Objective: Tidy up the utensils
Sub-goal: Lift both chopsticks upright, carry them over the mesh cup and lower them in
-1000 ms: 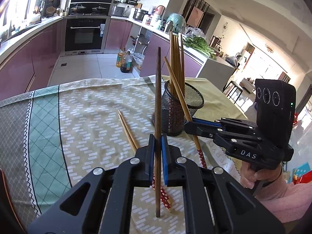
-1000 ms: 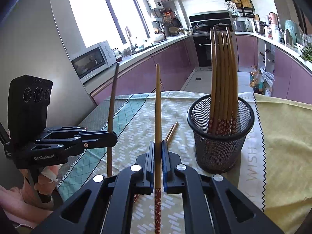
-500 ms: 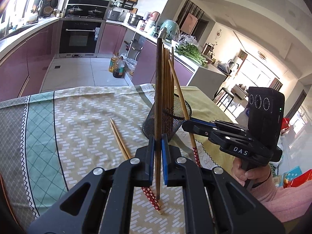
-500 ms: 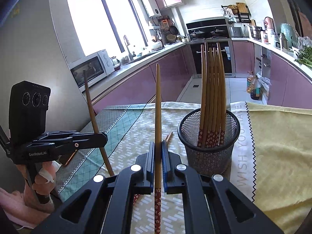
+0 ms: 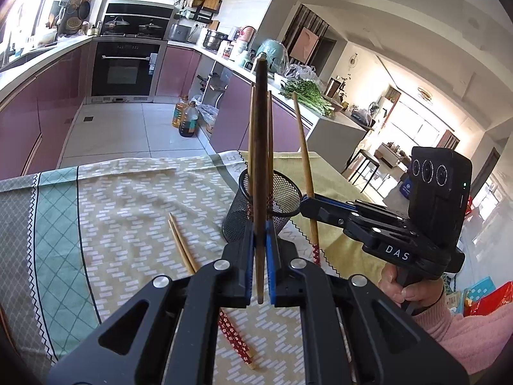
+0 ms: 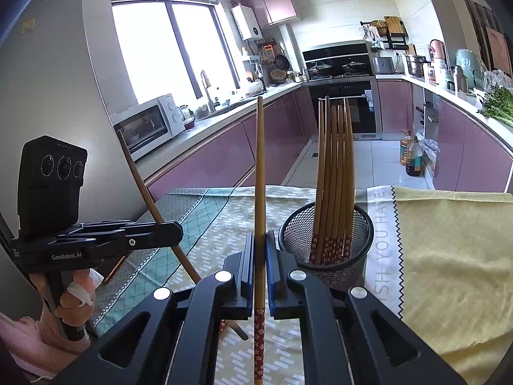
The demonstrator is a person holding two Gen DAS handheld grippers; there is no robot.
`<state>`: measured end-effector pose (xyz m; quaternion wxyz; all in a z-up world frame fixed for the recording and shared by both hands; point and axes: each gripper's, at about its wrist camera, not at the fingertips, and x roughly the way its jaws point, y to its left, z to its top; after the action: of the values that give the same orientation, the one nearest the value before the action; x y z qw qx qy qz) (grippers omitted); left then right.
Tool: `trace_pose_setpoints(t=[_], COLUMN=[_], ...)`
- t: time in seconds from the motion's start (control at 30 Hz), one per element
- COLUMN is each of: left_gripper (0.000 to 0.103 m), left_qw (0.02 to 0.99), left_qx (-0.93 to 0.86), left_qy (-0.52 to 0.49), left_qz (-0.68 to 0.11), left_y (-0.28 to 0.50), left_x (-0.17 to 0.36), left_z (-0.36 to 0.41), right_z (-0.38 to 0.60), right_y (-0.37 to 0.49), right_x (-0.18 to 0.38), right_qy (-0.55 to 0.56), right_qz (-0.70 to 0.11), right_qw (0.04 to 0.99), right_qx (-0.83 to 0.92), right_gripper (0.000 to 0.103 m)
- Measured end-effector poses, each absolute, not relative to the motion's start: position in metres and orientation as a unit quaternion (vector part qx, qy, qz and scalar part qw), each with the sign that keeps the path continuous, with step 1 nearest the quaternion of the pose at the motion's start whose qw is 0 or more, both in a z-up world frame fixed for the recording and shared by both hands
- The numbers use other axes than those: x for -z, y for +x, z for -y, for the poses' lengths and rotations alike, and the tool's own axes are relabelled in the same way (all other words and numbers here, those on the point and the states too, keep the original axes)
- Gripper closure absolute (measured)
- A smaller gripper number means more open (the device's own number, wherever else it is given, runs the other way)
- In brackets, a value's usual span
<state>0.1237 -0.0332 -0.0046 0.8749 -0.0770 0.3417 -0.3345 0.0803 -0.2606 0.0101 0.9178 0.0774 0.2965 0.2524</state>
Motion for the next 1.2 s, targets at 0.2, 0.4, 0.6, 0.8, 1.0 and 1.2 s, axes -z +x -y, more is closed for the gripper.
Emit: trace_pose_setpoints(t=[0.2,0.4,0.6,0.8,1.0,1.2], left_gripper=[0.096,0.096,0.096,0.096,0.096,0.096], left_qw=[0.876,0.878,0.881,0.884,0.887,0.892], left_qx=[0.339,0.342,0.346,0.350,0.355,0.357], left_qy=[-0.072,-0.062,-0.055,-0.043,-0.035,-0.028], left_qz=[-0.335,-0.328,-0.319,-0.306,-0.292,-0.277], left_y=[0.128,0.133,0.137,0.138,0.140,0.143], left_x=[-0.002,-0.009,-0.020,-0.032,-0.045,-0.060], left_z=[0.041,0.049,0.056,0.064,0.073,0.080], right_z=[0.265,0.269,0.276,0.281,0.283,0.286], right_y=[0.081,0.080,0.079,0.081,0.085,0.090], right_x=[-0.014,-0.022,-0.035,-0.047,-0.056,-0.064], right_qy=[0.074,0.069,0.062,0.056,0.051,0.053], right_qz=[-0.288,-0.276,-0.259,-0.243,-0.231,-0.221], right_qw=[0.922,0.927,0.934,0.940,0.944,0.946], right_qx=[-0.249,-0.245,-0.240,-0.234,-0.232,-0.232], right_gripper=[0.097,0.097,0.097,0.097,0.097,0.097])
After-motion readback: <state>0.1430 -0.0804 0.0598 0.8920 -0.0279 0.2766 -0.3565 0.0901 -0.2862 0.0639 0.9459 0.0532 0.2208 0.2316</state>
